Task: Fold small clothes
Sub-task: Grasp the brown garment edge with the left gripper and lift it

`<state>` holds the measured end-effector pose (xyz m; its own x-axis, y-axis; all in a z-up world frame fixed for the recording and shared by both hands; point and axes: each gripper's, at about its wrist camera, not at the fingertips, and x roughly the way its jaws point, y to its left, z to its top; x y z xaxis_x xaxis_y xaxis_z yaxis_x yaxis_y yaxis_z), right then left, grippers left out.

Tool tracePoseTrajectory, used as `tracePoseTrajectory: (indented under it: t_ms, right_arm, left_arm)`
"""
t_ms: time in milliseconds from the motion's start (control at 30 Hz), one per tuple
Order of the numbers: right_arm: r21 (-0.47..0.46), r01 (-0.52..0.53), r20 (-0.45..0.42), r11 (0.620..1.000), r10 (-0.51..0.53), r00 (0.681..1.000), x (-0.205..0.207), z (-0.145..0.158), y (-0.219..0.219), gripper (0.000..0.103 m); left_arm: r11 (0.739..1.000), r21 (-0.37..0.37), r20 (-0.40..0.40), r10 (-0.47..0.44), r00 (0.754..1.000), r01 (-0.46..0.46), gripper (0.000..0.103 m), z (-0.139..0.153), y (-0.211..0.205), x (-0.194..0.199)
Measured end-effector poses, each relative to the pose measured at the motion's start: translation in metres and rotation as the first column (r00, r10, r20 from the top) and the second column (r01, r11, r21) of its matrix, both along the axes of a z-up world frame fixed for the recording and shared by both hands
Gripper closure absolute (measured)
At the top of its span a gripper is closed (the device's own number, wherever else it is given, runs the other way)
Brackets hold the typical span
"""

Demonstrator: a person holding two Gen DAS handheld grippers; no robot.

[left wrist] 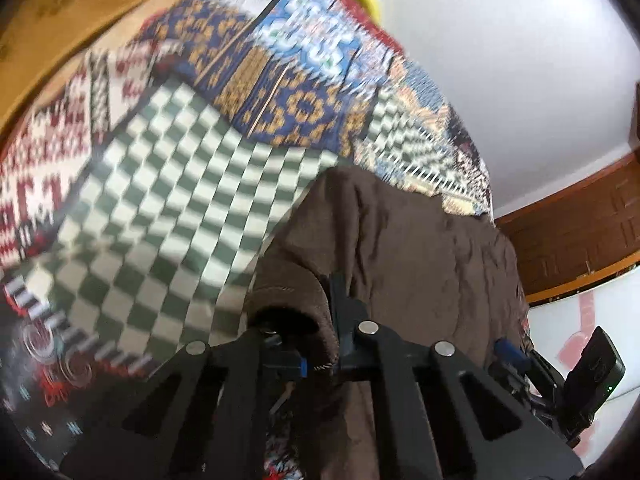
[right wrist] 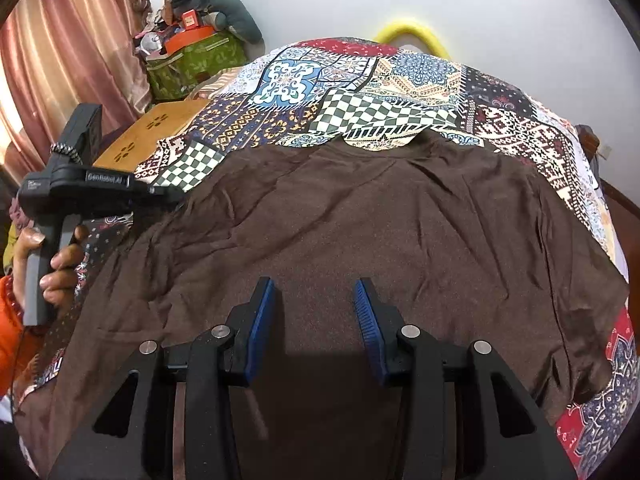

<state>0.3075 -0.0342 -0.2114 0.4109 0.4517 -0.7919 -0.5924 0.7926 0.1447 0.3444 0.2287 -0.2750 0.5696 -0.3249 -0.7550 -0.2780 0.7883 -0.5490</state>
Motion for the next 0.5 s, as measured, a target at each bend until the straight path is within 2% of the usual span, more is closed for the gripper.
tracePoseTrajectory:
  t_ms: [67,133,233,300,400,500]
  right_arm:
    - [-0.009,-0.005,-0.002,1.0,0.005,1.0,0.001,-0.003,0.0,0.065]
    - [-0.016,-0.008,0.004,1.0,0.009,1.0,-0.001,-0.004,0.002,0.065]
    - [-0.038,-0.013,0.016,0.999,0.014,1.0,-0.003,-0.006,0.006,0.063]
    - [-0.034,-0.01,0.007,0.999,0.01,1.0,-0.002,-0.006,0.006,0.063]
    - [-0.021,-0.002,-0.022,1.0,0.002,1.0,0.0,-0.002,0.003,0.065]
    - [0.009,0.019,-0.029,1.0,-0.019,0.999,-0.003,0.006,-0.005,0.065]
  left_arm:
    - [0.996,0.084,0.041,-0.009,0.999,0.006,0.097,0.017,-0.007,0.002]
    - [0.971,0.239,0.112,-0.048,0.993,0.02,0.097,0.048,-0.025,0.001]
    - [0.936,0.35,0.192,-0.119,0.974,0.045,0.097,0.083,-0.051,-0.004]
    - [0.9,0.425,0.223,-0.204,0.953,0.094,0.097,0.103,-0.079,-0.009]
    - [0.843,0.504,0.182,-0.316,0.931,0.188,0.097,0.105,-0.115,-0.006]
    - [0.79,0.523,0.056,-0.406,0.912,0.319,0.097,0.08,-0.145,0.0]
